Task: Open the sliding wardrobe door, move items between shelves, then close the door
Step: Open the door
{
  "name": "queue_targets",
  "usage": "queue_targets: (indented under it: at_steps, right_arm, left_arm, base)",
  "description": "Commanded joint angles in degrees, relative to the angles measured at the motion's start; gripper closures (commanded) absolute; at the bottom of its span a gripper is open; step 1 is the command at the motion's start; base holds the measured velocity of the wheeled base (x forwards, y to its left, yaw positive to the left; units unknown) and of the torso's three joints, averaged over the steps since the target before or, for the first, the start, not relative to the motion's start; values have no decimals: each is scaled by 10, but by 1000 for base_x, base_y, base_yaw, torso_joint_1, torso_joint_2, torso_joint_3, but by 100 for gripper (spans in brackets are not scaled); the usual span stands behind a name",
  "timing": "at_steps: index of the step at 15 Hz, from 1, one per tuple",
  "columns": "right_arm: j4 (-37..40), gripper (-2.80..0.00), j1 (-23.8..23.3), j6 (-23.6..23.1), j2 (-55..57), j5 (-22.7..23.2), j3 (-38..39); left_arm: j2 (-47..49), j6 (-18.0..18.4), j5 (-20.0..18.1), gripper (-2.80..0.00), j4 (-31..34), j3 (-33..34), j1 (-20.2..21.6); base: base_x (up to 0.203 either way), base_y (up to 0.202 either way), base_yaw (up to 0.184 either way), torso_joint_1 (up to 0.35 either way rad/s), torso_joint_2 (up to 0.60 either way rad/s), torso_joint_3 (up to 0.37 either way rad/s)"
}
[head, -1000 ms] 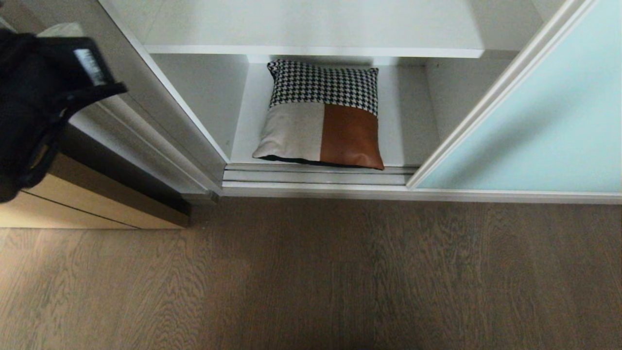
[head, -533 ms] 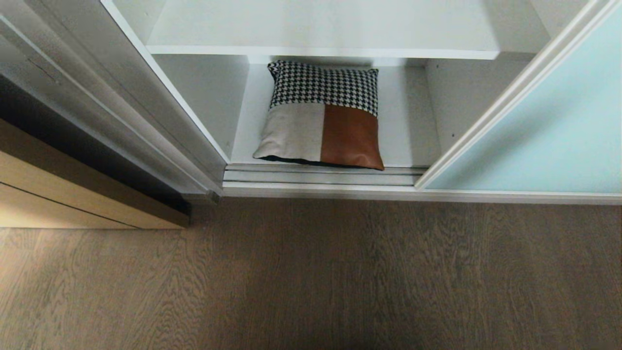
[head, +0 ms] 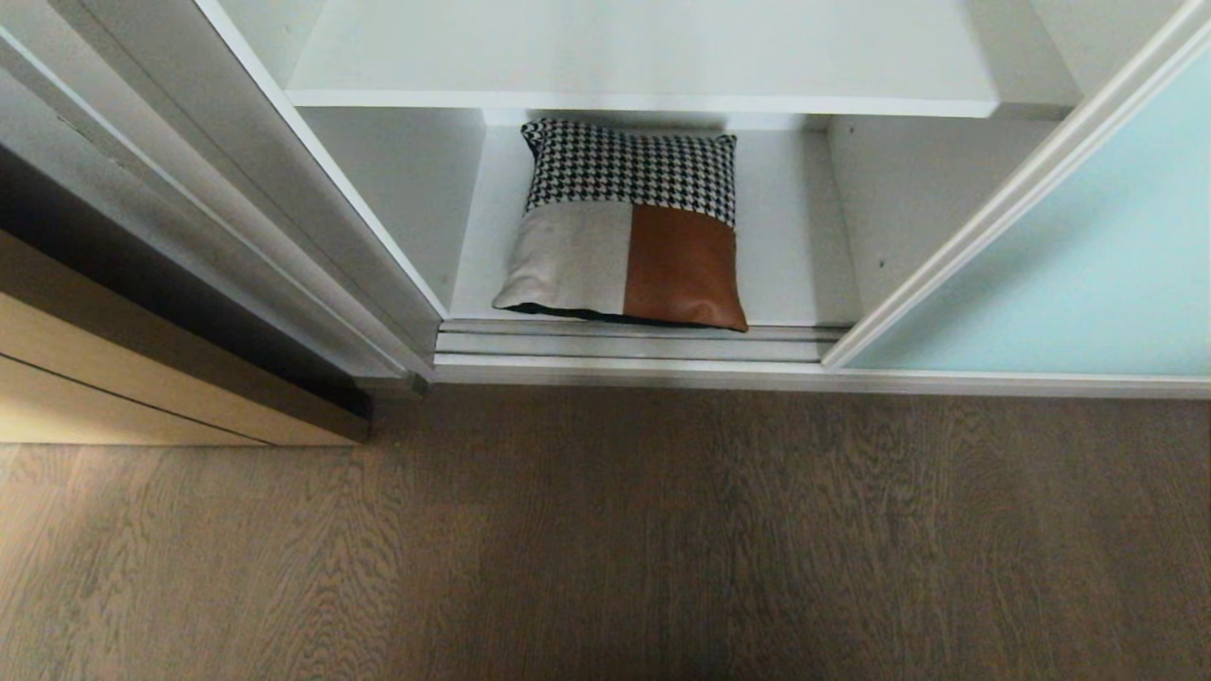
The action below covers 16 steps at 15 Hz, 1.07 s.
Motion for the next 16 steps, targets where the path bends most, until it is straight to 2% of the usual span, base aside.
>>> queue_targets:
  at_steps: [1,4,6,7,16]
  right_arm:
    - [0,0,0,-1,0,0,0]
    - [0,0,0,-1,0,0,0]
    - [0,0,0,-1,0,0,0]
    - [0,0,0,-1,0,0,0]
    - [0,0,0,-1,0,0,0]
  left_arm:
    - [-48,5,-122,0,113,2,-2]
    - [-146,27,-205,0,274,-15,-6]
    - [-151,22,-280,0,383,-29,-8]
    - [-148,14,-288,0,395,-32,-8]
    - [-148,11,-287,0,389,-31,-9]
  base:
    - [0,0,0,0,0,0]
    - [0,0,0,0,0,0]
    - [0,0,0,0,0,0]
    - [0,0,0,0,0,0]
    - [0,0,0,0,0,0]
